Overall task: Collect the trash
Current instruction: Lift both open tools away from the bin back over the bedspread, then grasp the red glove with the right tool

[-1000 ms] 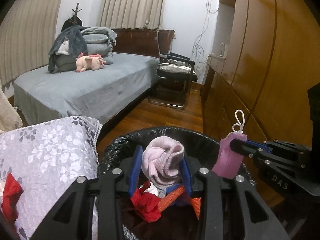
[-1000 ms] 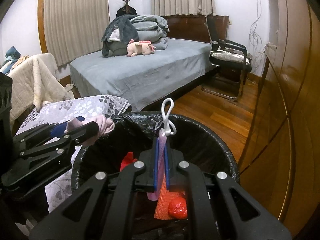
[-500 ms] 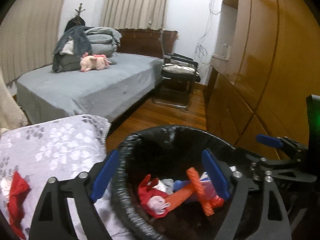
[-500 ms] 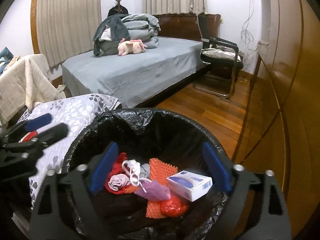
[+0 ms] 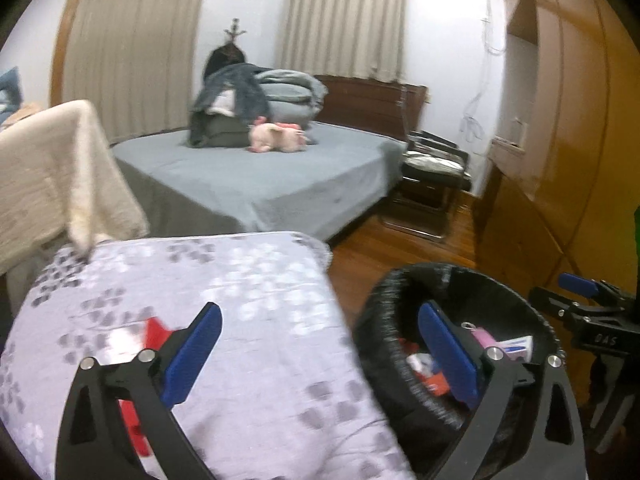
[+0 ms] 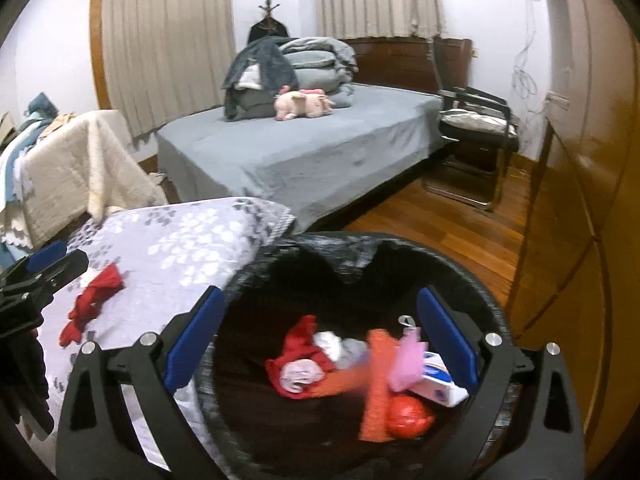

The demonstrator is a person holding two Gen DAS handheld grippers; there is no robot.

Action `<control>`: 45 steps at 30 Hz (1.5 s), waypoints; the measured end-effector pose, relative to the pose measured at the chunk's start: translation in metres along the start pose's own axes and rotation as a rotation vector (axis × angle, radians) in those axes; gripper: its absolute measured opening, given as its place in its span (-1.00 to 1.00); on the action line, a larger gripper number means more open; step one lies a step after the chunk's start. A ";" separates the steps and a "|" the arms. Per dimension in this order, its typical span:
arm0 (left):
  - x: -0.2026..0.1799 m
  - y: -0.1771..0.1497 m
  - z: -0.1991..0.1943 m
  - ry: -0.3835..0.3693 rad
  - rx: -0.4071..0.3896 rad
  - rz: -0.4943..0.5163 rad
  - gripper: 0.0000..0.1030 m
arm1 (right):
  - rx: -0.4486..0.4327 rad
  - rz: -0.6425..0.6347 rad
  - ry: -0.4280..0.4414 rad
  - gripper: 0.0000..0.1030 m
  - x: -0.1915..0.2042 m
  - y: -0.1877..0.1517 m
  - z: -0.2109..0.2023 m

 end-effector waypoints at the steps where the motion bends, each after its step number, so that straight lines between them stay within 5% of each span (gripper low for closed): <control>1: 0.009 -0.003 -0.004 0.018 0.000 -0.010 0.88 | 0.003 -0.011 0.013 0.84 0.010 -0.001 0.002; 19: 0.150 -0.061 -0.050 0.288 0.036 -0.140 0.88 | 0.044 -0.109 0.179 0.84 0.155 -0.013 0.049; 34: 0.221 -0.114 -0.050 0.364 0.094 -0.186 0.88 | 0.121 -0.162 0.269 0.84 0.258 -0.068 0.097; 45: 0.253 -0.144 -0.048 0.375 0.137 -0.207 0.88 | 0.217 -0.207 0.252 0.83 0.304 -0.111 0.128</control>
Point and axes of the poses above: each gripper's, at about its wrist camera, not at the fingertips, and z roughly the way its jaws point, x to its left, y to its top, the point moved 6 cm from there along z, roughly the way its jaws point, and after that the axes turned 11 degrees about z, right-handed, at the moved point
